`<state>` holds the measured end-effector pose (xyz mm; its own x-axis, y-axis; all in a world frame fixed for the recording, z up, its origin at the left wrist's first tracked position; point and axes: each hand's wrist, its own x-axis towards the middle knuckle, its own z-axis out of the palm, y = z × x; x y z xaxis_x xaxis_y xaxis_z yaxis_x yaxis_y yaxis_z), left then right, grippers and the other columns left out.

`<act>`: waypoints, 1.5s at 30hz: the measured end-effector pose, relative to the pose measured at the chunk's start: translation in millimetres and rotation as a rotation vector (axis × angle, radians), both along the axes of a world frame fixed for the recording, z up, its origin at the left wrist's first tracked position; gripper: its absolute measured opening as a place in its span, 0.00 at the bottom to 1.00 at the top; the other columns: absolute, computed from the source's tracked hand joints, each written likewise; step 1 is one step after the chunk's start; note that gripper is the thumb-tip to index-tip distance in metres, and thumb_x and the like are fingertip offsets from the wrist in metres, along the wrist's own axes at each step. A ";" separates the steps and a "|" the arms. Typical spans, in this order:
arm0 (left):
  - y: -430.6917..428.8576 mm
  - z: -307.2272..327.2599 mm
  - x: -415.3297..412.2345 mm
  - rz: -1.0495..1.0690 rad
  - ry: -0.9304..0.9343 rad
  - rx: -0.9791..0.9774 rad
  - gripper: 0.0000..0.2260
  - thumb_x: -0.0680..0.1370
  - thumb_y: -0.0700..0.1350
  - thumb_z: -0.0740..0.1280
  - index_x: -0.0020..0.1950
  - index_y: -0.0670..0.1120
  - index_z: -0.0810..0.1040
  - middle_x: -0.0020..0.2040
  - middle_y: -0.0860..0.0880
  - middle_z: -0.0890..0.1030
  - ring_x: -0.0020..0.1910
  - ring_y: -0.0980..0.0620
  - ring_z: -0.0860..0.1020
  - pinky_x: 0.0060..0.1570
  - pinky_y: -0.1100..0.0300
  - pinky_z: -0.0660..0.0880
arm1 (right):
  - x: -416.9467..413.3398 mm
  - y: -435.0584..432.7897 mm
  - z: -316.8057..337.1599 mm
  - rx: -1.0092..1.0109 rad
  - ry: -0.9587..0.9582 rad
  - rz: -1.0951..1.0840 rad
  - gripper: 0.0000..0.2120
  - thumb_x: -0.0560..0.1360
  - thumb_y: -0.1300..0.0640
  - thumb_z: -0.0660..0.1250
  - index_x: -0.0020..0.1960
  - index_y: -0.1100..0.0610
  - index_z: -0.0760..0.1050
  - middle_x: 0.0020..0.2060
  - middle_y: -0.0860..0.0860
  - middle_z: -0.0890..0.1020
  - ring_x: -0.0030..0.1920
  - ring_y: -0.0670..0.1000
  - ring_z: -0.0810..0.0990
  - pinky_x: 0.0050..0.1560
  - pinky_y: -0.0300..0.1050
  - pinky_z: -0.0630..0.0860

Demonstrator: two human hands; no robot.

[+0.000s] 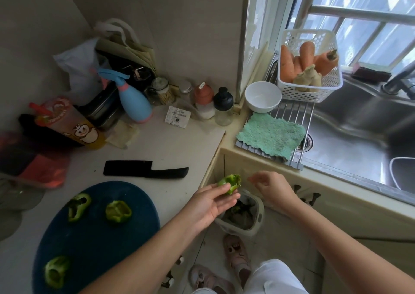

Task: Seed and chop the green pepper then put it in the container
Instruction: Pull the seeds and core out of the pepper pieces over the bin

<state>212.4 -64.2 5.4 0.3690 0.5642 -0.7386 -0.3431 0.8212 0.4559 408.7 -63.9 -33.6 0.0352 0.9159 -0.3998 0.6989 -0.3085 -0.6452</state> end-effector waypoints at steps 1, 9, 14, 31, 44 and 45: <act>-0.6 -0.7 0.4 -0.013 0.027 0.014 0.14 0.75 0.35 0.67 0.60 0.35 0.73 0.54 0.37 0.81 0.51 0.43 0.82 0.50 0.54 0.80 | -0.3 0.2 3.3 -0.024 0.098 -0.009 0.10 0.77 0.60 0.65 0.56 0.53 0.81 0.50 0.47 0.84 0.50 0.46 0.82 0.56 0.44 0.77; -5.6 -2.0 8.1 -0.143 0.170 0.129 0.11 0.75 0.34 0.67 0.57 0.38 0.73 0.55 0.37 0.79 0.48 0.46 0.82 0.46 0.59 0.81 | -15.0 -3.6 23.4 -0.045 0.369 -0.026 0.07 0.71 0.63 0.72 0.48 0.56 0.82 0.39 0.52 0.86 0.40 0.52 0.85 0.46 0.47 0.82; -3.8 -0.7 10.2 -0.229 0.356 0.217 0.11 0.75 0.41 0.69 0.55 0.40 0.75 0.52 0.41 0.81 0.45 0.48 0.84 0.44 0.59 0.81 | -25.0 -8.0 30.3 0.064 0.204 0.031 0.07 0.68 0.60 0.74 0.46 0.55 0.84 0.32 0.45 0.83 0.33 0.39 0.80 0.37 0.32 0.77; -7.8 0.8 5.9 -0.319 0.478 0.458 0.07 0.76 0.44 0.68 0.51 0.42 0.76 0.41 0.45 0.82 0.35 0.52 0.80 0.37 0.60 0.78 | -28.9 -9.7 46.4 -0.217 0.490 -0.227 0.03 0.68 0.64 0.72 0.41 0.61 0.83 0.35 0.59 0.85 0.38 0.53 0.85 0.55 0.67 0.73; -1.9 16.2 0.8 -0.435 0.296 0.306 0.06 0.77 0.42 0.66 0.52 0.41 0.74 0.38 0.46 0.82 0.30 0.56 0.74 0.26 0.67 0.70 | -29.4 -6.5 66.9 -0.041 0.138 0.060 0.03 0.64 0.63 0.74 0.38 0.59 0.81 0.28 0.52 0.83 0.24 0.42 0.77 0.26 0.35 0.72; -1.1 17.1 0.1 -0.448 0.297 0.313 0.06 0.77 0.42 0.66 0.51 0.41 0.74 0.38 0.46 0.82 0.30 0.56 0.74 0.26 0.67 0.70 | -29.7 -6.3 66.8 -0.013 0.105 0.089 0.04 0.64 0.63 0.74 0.37 0.58 0.80 0.28 0.52 0.82 0.24 0.42 0.75 0.25 0.34 0.70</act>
<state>212.5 -65.3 22.5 0.4242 0.6088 -0.6703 0.1823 0.6677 0.7218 379.0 -70.1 33.2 -0.0884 0.9083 -0.4089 0.6530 -0.2571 -0.7124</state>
